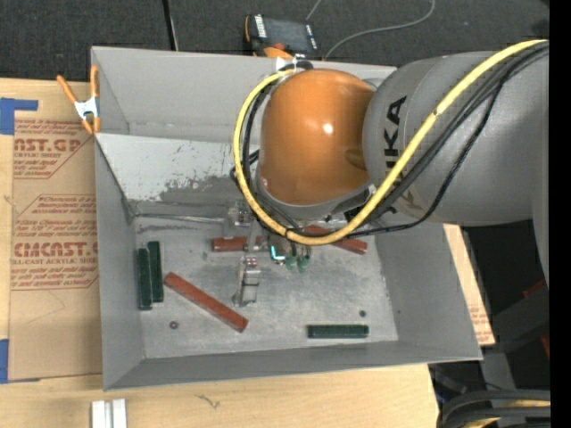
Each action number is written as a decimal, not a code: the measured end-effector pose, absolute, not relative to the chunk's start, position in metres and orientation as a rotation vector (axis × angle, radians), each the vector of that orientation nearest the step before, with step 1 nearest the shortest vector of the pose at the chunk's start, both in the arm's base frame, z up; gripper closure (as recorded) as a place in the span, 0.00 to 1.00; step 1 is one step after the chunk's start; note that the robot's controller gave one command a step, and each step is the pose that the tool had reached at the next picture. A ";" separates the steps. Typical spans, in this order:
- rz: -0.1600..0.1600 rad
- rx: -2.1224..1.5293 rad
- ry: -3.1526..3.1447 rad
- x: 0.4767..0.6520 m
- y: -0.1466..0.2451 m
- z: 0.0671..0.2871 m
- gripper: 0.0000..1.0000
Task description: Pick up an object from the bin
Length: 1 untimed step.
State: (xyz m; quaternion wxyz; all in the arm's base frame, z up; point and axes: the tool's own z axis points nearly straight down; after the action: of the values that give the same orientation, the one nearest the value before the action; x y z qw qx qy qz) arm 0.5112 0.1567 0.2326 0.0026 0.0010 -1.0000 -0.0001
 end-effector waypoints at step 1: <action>0.003 0.167 -3.130 0.527 0.108 0.116 0.00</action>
Offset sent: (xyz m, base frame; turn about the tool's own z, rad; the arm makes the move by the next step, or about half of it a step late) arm 0.0172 -0.0469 -0.1119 -0.1065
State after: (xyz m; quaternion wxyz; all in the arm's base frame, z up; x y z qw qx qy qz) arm 0.5269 0.1079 0.1158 0.0033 0.0534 -0.9986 0.0011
